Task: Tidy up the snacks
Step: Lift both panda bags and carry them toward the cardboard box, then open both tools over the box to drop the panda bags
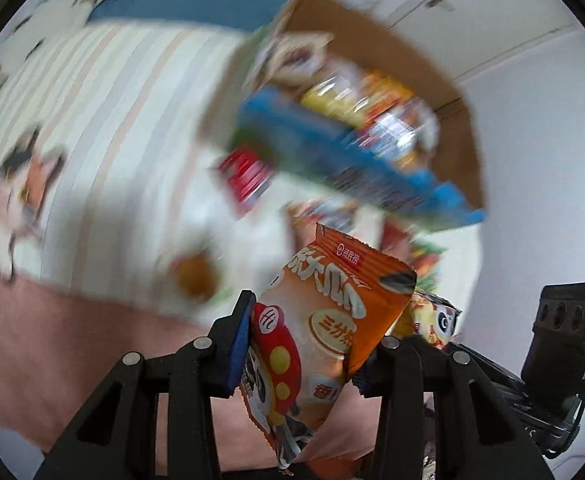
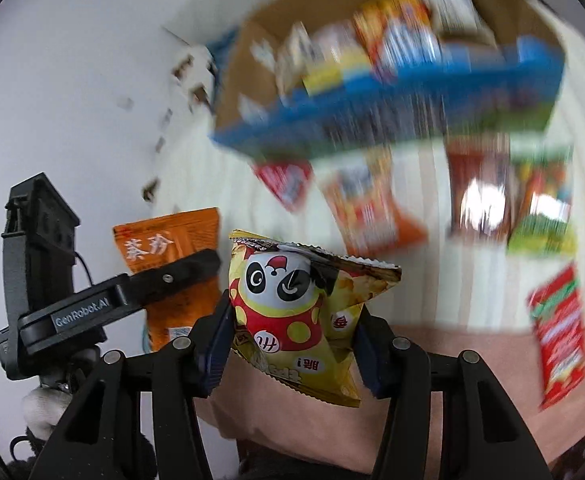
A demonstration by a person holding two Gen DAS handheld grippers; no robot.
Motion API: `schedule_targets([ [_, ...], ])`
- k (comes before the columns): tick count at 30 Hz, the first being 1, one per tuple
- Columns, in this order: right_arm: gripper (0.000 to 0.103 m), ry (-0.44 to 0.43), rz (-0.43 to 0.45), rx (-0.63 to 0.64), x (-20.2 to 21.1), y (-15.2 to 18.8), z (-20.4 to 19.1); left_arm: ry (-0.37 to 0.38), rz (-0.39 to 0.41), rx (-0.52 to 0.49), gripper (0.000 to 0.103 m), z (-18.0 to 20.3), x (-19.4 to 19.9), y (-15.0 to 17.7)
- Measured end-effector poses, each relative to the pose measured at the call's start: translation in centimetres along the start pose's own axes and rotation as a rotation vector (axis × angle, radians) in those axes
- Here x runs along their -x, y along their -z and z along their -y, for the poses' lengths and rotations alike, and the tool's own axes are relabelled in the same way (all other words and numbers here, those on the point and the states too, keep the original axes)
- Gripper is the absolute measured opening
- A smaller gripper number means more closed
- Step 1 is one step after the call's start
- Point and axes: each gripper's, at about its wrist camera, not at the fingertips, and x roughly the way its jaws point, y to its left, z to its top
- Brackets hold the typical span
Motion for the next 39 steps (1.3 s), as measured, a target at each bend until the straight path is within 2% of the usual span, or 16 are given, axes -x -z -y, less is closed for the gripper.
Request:
schedule_targets([
  [4,0.056,0.027,0.067,0.060,3.0,-5.2,-1.7,0.027,0.053,-0.053,0.038,4.1,2.8,-5.0],
  [7,0.056,0.069,0.095,0.089,3.7,-9.0,-1.7,0.025,0.051,-0.069,0.038,4.6,4.4,-8.5],
  [10,0.056,0.105,0.088,0.086,3.1,-12.9,-1.2,0.010,0.025,-0.067,0.038,5.3,3.8,-12.3],
  [14,0.056,0.141,0.057,0.065,1.1,-16.5,0.3,-0.027,-0.039,-0.056,0.038,5.4,0.7,-16.5],
  [18,0.056,0.164,0.012,0.051,-1.6,-18.6,1.5,-0.055,-0.094,-0.011,0.038,4.2,-2.2,-18.6],
  [22,0.056,0.173,-0.028,0.046,-4.1,-19.5,2.5,-0.044,-0.150,0.038,0.038,2.9,-4.7,-19.2],
  [25,0.056,0.177,-0.066,0.055,-5.9,-19.8,3.1,-0.056,-0.190,0.031,0.040,2.7,-6.0,-19.3],
  [27,0.061,0.161,-0.115,0.036,-7.2,-20.0,3.7,-0.086,-0.206,0.026,0.040,2.7,-6.5,-19.0],
  [28,0.074,0.163,-0.148,0.025,-7.9,-20.0,4.1,-0.100,-0.203,0.020,0.041,2.7,-6.6,-18.9],
  [29,0.087,0.177,-0.164,0.026,-8.3,-20.0,4.3,-0.116,-0.198,0.010,0.049,2.8,-6.7,-18.8],
  [32,0.092,0.219,-0.177,0.036,-8.7,-19.9,4.7,-0.148,-0.176,-0.022,0.093,3.2,-6.6,-18.6],
  [34,0.097,0.243,-0.184,0.029,-8.7,-19.8,5.2,-0.180,-0.154,-0.047,0.094,3.4,-6.3,-18.5],
  [39,0.098,0.286,-0.160,0.017,-7.8,-19.7,6.1,-0.195,-0.131,-0.059,0.094,3.7,-5.5,-18.4],
])
